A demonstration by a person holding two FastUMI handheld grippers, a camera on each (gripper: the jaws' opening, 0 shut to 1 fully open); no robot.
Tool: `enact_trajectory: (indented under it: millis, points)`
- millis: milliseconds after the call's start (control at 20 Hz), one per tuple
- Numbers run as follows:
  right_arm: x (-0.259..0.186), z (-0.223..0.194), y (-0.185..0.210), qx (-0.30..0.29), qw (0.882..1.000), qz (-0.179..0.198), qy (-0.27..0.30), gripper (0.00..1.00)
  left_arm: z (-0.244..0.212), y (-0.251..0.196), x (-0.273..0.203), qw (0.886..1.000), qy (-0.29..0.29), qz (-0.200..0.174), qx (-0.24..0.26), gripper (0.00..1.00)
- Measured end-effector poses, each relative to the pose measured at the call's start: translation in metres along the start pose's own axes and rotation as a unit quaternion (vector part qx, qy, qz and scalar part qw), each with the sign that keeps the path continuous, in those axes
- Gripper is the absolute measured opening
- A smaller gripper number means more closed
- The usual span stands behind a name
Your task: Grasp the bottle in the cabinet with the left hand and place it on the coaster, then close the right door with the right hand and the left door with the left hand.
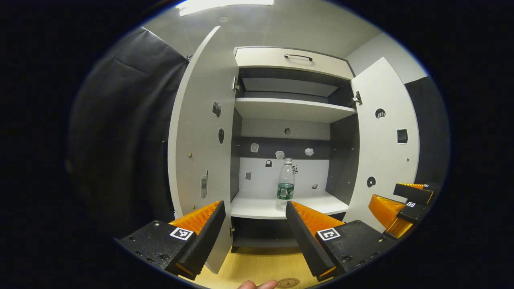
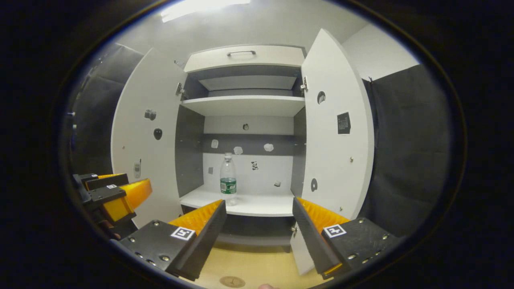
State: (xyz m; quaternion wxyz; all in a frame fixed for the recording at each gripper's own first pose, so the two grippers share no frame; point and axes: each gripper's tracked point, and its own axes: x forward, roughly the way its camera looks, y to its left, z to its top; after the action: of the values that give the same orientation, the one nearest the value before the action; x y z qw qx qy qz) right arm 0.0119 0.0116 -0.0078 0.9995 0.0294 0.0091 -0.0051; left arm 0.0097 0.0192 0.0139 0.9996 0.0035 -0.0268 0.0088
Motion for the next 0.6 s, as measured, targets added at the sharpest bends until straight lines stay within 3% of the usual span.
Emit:
enact_trajectory:
  millis: [300,600]
  points:
    - [0.007,-0.006,-0.005,0.004,1.0,-0.007,0.005,1.0,-0.016,-0.011,0.029,1.0,0.013,-0.01,-0.002,0.96]
    - [0.02,-0.019,-0.015,0.01,1.0,-0.017,0.021,1.0,-0.021,-0.039,0.094,0.999,0.004,-0.04,0.008,0.96]
